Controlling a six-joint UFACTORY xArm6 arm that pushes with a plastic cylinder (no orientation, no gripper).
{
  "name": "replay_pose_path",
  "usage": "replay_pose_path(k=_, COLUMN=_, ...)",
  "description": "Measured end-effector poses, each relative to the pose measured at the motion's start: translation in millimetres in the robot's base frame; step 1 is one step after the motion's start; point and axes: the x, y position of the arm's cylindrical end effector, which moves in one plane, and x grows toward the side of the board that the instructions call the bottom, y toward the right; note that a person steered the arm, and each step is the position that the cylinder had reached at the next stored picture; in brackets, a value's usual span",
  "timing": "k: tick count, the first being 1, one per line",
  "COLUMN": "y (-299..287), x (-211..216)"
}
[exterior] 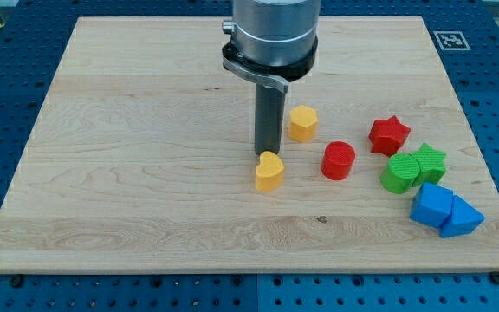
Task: Move yellow hexagon towards center right
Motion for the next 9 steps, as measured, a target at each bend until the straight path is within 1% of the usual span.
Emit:
replay_pose_path(k=1, y=2, x=-9)
replay_pose_path(k=3, y=26, x=-32)
replay_pose_path(k=4, y=33, x=-34)
replay_pose_path(k=6, y=36, x=-11)
replay_pose_path(k=8, y=45, x=-35)
replay_pose_path(k=9, y=56, x=-37)
